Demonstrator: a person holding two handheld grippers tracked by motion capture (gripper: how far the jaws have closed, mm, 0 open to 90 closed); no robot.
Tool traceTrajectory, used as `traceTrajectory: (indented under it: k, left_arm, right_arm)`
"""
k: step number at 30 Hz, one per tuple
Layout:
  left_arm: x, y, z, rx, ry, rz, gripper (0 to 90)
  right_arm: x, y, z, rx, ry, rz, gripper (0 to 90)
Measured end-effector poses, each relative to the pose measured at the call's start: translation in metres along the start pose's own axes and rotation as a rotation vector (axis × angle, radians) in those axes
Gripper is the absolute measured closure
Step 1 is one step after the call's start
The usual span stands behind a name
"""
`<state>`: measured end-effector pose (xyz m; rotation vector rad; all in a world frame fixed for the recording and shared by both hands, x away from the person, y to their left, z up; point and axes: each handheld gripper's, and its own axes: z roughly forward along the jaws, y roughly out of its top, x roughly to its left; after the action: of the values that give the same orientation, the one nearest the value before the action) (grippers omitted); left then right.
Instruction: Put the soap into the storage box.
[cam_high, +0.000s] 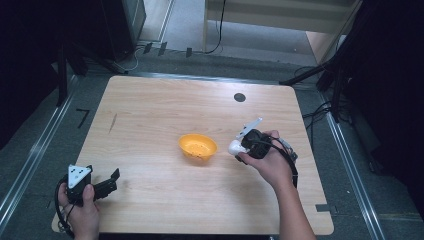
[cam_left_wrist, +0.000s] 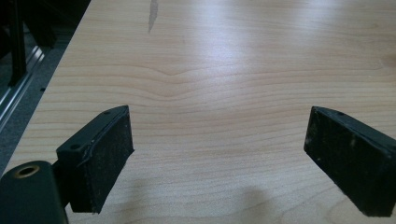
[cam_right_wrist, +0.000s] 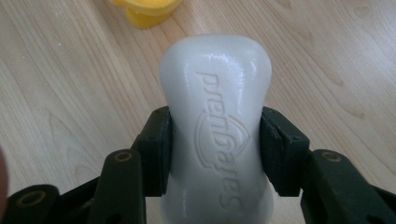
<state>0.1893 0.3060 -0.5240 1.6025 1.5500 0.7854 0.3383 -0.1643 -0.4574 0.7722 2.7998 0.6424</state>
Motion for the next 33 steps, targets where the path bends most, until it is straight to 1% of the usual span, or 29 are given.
traceTrajectory:
  k: [1, 3, 5, 9, 12, 15, 17, 21, 25, 28, 33]
  left_arm:
    - [0.000, 0.000, 0.000, -0.001, -0.001, -0.002, 8.3]
    - [0.000, 0.000, 0.000, -0.001, -0.001, -0.002, 8.3]
    - [0.000, 0.000, 0.000, -0.001, -0.002, -0.001, 8.3]
    - [0.000, 0.000, 0.000, -0.001, -0.003, 0.000, 8.4]
    - [0.000, 0.000, 0.000, 0.001, 0.000, 0.003, 8.3]
    - [0.001, 0.000, 0.000, -0.004, -0.004, -0.008, 8.4]
    - [0.000, 0.000, 0.000, -0.002, -0.004, -0.005, 8.3]
    - [0.001, 0.000, 0.000, -0.003, -0.005, -0.008, 8.3]
    - [0.000, 0.000, 0.000, 0.000, 0.001, -0.002, 8.4]
    - [0.000, 0.000, 0.000, 0.000, -0.005, -0.004, 8.4]
    - [0.000, 0.000, 0.000, 0.001, -0.006, -0.008, 8.4]
  right_arm:
    - [0.000, 0.002, 0.000, 0.006, 0.000, 0.001, 51.1]
    - [0.000, 0.005, 0.000, 0.006, 0.002, -0.016, 51.1]
    - [0.001, 0.009, 0.000, 0.004, -0.006, -0.023, 51.1]
    - [0.002, 0.016, 0.000, -0.005, 0.004, -0.031, 51.1]
    - [0.003, 0.022, 0.001, -0.004, 0.002, -0.043, 51.1]
    - [0.003, 0.027, 0.002, -0.007, 0.006, -0.052, 51.1]
    - [0.005, 0.031, 0.002, -0.008, 0.012, -0.054, 51.1]
    - [0.006, 0.038, 0.003, -0.014, 0.012, -0.078, 51.1]
    - [0.010, 0.045, 0.002, -0.010, 0.012, -0.079, 51.1]
    - [0.012, 0.051, 0.002, -0.004, 0.012, -0.097, 51.1]
    - [0.015, 0.061, 0.000, -0.014, 0.012, -0.122, 51.1]
